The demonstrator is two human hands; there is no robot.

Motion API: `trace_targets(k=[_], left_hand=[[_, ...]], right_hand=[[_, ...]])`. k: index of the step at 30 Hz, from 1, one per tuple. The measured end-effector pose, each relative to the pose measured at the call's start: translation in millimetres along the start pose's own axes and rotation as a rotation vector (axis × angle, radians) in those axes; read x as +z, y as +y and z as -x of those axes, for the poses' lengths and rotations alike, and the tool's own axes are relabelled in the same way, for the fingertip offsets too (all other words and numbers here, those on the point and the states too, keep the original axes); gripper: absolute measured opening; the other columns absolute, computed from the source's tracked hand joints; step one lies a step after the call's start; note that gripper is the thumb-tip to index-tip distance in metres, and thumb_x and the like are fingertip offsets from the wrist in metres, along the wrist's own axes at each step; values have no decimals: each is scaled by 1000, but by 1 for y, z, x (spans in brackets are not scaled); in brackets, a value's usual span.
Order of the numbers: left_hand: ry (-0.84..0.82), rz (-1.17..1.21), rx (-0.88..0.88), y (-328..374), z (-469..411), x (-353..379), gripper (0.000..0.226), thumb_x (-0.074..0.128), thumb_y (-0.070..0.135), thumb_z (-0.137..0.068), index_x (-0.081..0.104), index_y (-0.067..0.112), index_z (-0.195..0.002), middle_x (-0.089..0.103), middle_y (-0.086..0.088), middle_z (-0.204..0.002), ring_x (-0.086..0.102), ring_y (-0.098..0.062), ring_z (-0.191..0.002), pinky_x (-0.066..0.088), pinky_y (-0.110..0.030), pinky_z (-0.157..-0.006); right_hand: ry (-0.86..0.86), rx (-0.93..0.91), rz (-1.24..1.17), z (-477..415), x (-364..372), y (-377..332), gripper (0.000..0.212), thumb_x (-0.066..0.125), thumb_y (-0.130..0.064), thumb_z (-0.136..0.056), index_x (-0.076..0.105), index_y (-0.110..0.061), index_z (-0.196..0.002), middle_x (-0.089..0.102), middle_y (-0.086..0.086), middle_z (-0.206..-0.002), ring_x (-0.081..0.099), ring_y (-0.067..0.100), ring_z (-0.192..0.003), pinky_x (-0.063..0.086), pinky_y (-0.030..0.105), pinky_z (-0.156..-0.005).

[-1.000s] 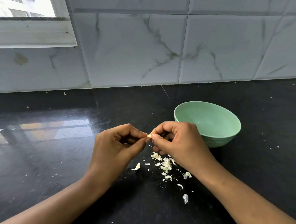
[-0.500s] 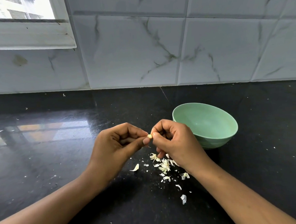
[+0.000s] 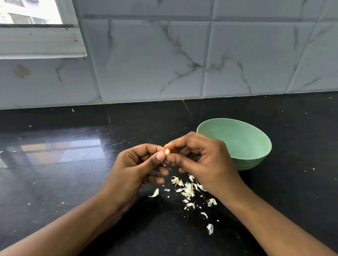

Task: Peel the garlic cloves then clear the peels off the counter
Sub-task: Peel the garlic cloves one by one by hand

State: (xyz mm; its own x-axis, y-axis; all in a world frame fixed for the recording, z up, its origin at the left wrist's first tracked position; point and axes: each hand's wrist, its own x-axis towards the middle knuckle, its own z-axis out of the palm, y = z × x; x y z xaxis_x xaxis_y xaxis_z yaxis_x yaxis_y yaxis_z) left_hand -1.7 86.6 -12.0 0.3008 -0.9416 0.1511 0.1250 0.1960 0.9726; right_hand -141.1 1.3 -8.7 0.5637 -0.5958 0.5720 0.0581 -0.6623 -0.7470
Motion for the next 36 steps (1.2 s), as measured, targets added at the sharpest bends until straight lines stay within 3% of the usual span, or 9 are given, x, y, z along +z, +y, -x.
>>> trace_targets(k=[16,20,24,30,33,36], left_hand=[[20,1,3,-2,0,1,8,64,16,-69,71,12,-72,67,-5,-66,60,-11,-53,51,-21,-45],[27,-24,18,-3,-1,0,8,66,17,-68,72,13,-70,67,-6,-66,60,-11,-52,51,-22,-46],[6,-39,24,-3,1,1,9,67,20,-66,74,15,-69,66,-7,-65,60,-12,-53,51,-22,-47],[14,-45,42,-2,1,0,9,68,20,-65,74,14,-70,66,-8,-66,61,-12,-53,52,-22,-48],[9,-45,38,-1,1,1,8,67,17,-67,73,13,-69,67,-7,-65,61,-13,-52,52,-22,-47],[12,-59,34,-1,1,1,8,66,17,-67,72,11,-71,66,-9,-64,60,-13,-51,51,-21,-47]], right_hand=[[92,72,-56,1,6,-2,17,82,-10,-70,70,-22,-72,70,-6,-69,65,9,-60,52,20,-58],[24,110,-80,1,3,-3,18,79,-9,-74,67,-21,-73,68,-7,-65,66,11,-61,56,28,-56],[-71,145,-71,0,1,-3,9,70,-22,-74,61,-22,-75,60,-9,-61,59,10,-58,55,39,-55],[-90,97,-47,-1,-1,-4,9,70,-21,-76,61,-19,-78,60,-12,-68,58,4,-63,56,31,-57],[-83,75,-89,-2,-3,-5,20,72,-18,-75,55,-22,-85,64,-11,-82,63,5,-72,57,33,-59],[-103,64,-137,-2,-3,-6,27,71,-13,-76,50,-25,-87,67,-6,-89,65,8,-77,55,26,-58]])
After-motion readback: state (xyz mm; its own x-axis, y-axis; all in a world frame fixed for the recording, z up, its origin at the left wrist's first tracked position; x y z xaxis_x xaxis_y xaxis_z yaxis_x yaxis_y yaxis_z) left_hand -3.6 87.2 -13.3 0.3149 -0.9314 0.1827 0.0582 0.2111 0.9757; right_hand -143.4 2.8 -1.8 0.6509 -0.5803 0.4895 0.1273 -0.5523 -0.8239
